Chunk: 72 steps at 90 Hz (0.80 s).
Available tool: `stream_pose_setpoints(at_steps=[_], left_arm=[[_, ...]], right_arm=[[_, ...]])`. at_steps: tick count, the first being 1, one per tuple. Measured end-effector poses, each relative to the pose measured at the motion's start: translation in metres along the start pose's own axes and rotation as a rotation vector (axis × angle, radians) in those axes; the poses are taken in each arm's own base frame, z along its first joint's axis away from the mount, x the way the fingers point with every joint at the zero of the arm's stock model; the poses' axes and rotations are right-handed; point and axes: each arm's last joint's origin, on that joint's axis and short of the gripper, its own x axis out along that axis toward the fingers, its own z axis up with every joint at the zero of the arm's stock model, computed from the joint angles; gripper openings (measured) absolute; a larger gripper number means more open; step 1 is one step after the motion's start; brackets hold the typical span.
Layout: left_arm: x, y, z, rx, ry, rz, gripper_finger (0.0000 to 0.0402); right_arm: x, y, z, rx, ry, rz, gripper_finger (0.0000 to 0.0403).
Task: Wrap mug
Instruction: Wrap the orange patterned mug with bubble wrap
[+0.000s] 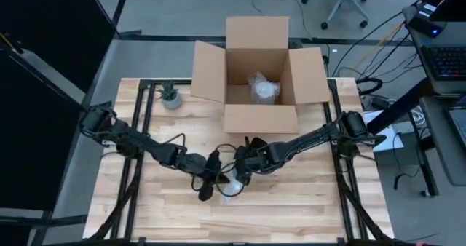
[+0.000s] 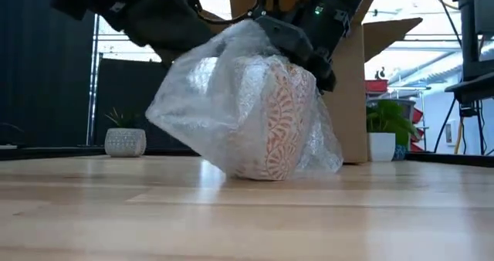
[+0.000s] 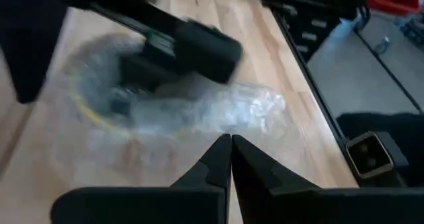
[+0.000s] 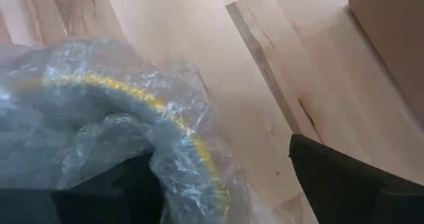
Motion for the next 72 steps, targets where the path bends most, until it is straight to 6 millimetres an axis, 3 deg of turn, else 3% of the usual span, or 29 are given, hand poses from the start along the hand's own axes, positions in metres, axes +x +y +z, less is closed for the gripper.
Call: stream_pose_setpoints(at_steps=[24,72], left_arm=[[0.000,0.016,0.010,-0.024,-0.063,0.038,0.0000],[0.017,0.038,0.002,-0.050,-0.063,0.093,0.0000]], right_arm=[[0.000,0.000,0.000,0.002,0.000,-0.002,0.0279],[0.001,-0.002,0.001,-0.001,-0.001,-0.002,0.0279]])
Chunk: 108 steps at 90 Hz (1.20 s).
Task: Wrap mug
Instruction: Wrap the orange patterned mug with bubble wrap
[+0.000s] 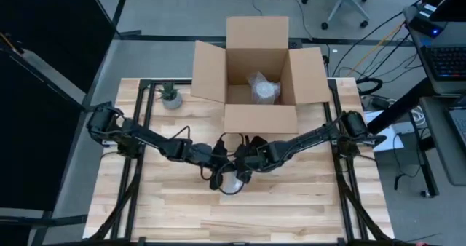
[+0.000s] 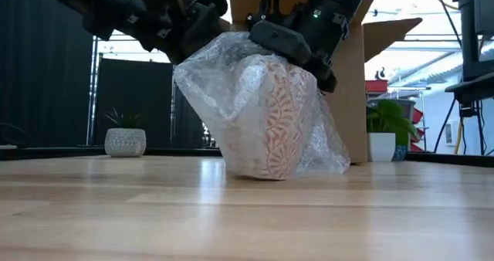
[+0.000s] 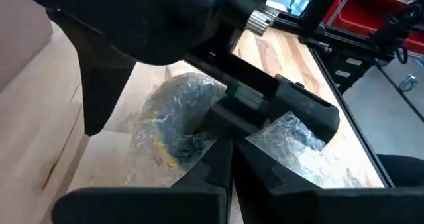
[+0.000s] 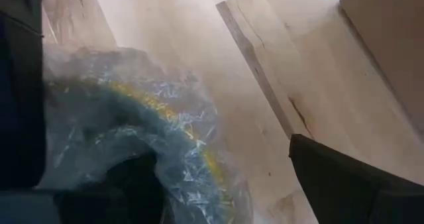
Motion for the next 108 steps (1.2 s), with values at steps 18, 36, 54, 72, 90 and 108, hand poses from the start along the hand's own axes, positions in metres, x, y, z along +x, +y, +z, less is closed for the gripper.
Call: stream_pose_setpoints(at_steps=[18,36,54,72,90,108], left_arm=[[0.000,0.001,-0.001,0.000,0.009,0.009,0.0000],[0.001,0.002,-0.002,0.000,0.016,0.020,0.0000],[0.001,0.002,-0.002,0.000,0.016,0.019,0.0000],[0.001,0.002,-0.002,0.000,0.016,0.019,0.0000],[0.001,0.002,-0.002,0.000,0.017,0.018,0.0000],[0.001,0.002,-0.002,0.000,0.017,0.018,0.0000]], right_arm=[[-0.008,-0.002,0.003,-0.024,-0.014,0.011,0.0279],[-0.025,-0.004,0.008,-0.053,-0.046,0.036,0.0279],[-0.036,-0.007,0.011,-0.072,-0.063,0.046,0.0279],[-0.043,-0.008,0.012,-0.108,-0.072,0.051,0.0279],[-0.050,-0.010,0.012,-0.137,-0.042,0.095,0.0279],[-0.066,-0.014,0.015,-0.160,-0.066,0.125,0.0279]])
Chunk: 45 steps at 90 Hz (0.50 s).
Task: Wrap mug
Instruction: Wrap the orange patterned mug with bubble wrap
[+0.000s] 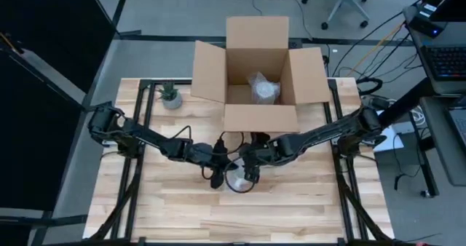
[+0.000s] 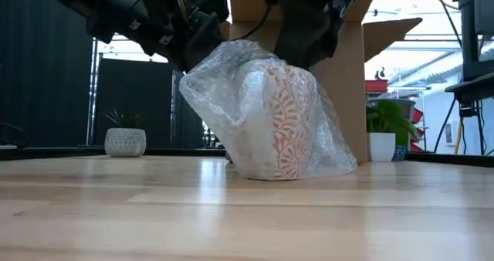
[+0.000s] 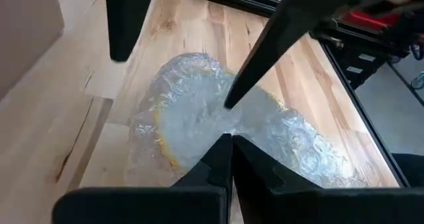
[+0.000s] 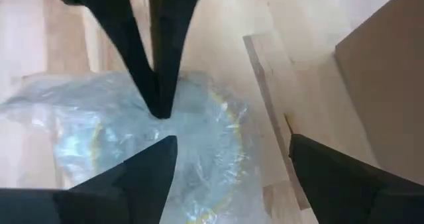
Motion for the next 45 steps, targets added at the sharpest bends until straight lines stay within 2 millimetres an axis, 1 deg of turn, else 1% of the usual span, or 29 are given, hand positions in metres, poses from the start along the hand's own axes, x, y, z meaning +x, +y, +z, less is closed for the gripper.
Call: stream_pose_setpoints(at_steps=[8,19,27,31,36,45], left_arm=[[0.000,0.000,0.000,0.000,0.000,0.000,0.0000],[0.000,0.000,0.000,0.000,0.001,-0.001,0.0000],[0.000,0.000,0.000,0.000,0.001,-0.001,0.0000],[0.000,0.000,0.000,0.000,0.001,-0.003,0.0000],[0.000,0.000,0.000,0.000,0.001,-0.003,0.0000],[0.000,0.000,0.000,0.000,0.001,-0.004,0.0000]], right_arm=[[-0.012,0.000,0.001,-0.005,-0.017,0.016,0.0279],[-0.035,-0.002,0.001,0.038,-0.040,0.038,0.0279],[-0.047,0.005,0.001,0.039,-0.091,0.071,0.0279],[-0.049,0.012,0.002,0.026,-0.120,0.098,0.0279],[-0.046,0.022,0.002,-0.002,-0.152,0.127,0.0279],[-0.032,0.040,-0.001,-0.065,-0.172,0.159,0.0279]])
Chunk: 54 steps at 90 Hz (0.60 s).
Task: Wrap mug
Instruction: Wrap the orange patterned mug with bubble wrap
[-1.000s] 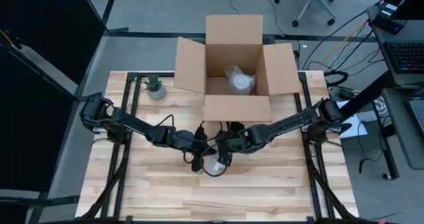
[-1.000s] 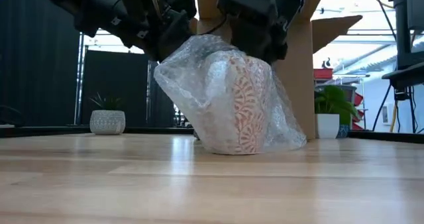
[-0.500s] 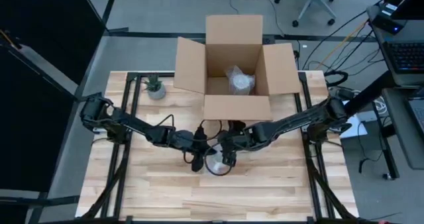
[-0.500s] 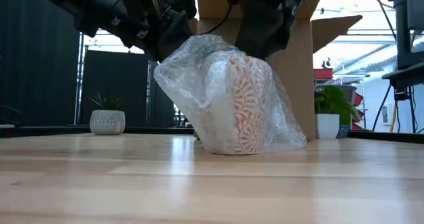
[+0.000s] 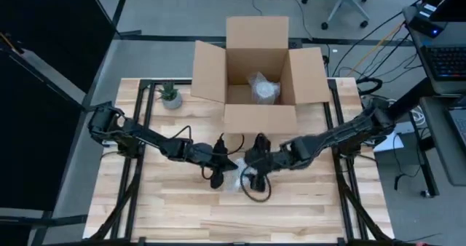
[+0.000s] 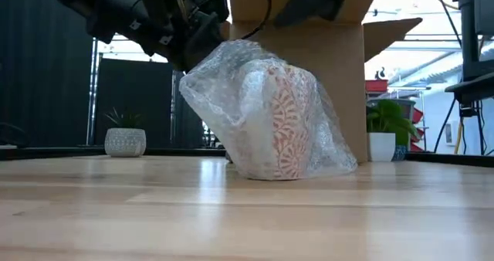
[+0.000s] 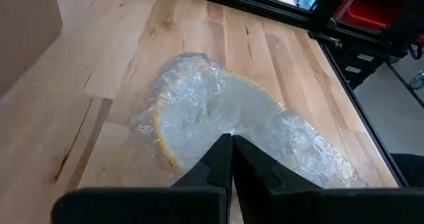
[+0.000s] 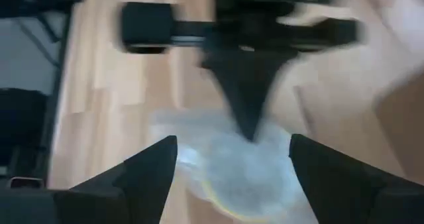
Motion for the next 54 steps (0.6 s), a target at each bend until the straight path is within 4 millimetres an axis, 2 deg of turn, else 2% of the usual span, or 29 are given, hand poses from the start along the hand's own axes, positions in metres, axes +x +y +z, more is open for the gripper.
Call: stream_pose_setpoints(at_steps=[14,25,54], left_arm=[[0.000,0.000,0.000,0.000,0.000,0.000,0.0000],[0.000,0.000,0.000,0.000,0.000,0.000,0.0000],[0.000,0.000,0.000,0.000,0.000,0.000,0.0000]], right_arm=[[0.026,0.013,-0.016,-0.070,0.063,-0.004,0.0279],[0.036,0.015,-0.022,-0.095,0.091,-0.012,0.0279],[0.039,0.007,-0.018,-0.108,0.086,-0.032,0.0279]])
